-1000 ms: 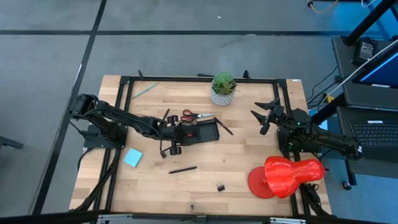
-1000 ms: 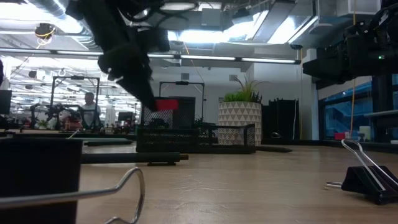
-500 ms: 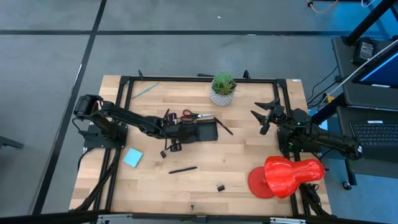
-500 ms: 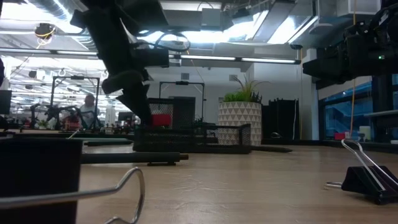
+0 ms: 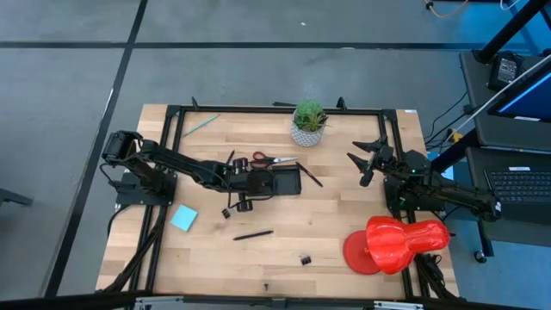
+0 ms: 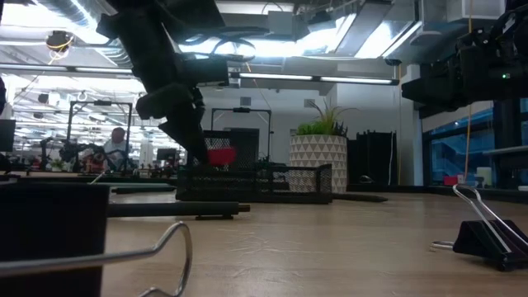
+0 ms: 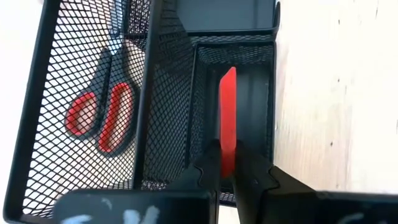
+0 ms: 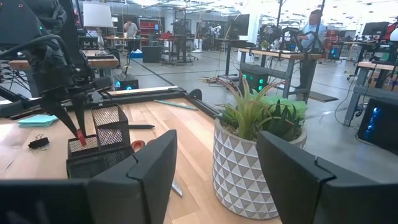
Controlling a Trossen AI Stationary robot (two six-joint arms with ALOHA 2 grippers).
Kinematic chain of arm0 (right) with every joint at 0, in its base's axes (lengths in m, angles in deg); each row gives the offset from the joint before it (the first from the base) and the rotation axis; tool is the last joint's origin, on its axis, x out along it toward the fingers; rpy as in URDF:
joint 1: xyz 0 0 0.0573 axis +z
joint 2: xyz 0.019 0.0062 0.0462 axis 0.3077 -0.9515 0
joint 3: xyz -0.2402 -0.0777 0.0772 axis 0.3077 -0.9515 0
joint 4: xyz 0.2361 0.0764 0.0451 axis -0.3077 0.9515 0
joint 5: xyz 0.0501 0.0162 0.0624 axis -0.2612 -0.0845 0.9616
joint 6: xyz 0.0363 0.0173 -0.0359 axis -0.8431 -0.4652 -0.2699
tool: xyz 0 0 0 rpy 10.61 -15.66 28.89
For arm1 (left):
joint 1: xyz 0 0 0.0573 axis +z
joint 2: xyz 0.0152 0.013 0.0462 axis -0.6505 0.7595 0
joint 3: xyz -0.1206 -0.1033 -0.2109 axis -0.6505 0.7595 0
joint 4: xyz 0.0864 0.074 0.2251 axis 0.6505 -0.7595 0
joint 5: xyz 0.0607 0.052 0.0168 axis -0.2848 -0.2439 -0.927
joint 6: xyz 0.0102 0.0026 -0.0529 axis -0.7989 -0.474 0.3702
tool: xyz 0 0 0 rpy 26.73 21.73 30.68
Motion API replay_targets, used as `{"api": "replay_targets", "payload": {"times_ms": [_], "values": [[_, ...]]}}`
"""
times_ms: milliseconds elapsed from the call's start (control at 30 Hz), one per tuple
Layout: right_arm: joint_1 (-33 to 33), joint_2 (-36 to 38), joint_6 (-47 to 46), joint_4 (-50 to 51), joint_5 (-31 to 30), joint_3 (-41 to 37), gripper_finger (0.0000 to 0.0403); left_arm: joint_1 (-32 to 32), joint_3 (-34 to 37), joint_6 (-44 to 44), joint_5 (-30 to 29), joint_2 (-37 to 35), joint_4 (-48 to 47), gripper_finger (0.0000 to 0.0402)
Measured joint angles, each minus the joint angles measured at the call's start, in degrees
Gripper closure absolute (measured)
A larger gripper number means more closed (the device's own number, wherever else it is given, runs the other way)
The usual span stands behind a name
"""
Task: Pick and place office supplies into organizer
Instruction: Put the eraser into the bottom left section of the desk organizer
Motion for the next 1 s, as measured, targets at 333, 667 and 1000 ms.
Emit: {"api": "replay_targets", "payload": {"times_ms": [333,667,1000], "values": [[-0.02,0.0,0.0,0.0,0.0,0.0,0.0179,-0.11,0.0,-0.8,-0.15,2.74,2.29,0.0384],[-0.01,0.0,-0.02,0.01,-0.02,0.0,0.0179,-0.11,0.0,-1.36,-0.18,5.87,2.27,0.0381],[-0.01,0.0,-0.02,0.01,-0.01,0.0,0.0179,-0.11,0.0,-1.36,-0.3,5.52,2.52,0.0337]]}}
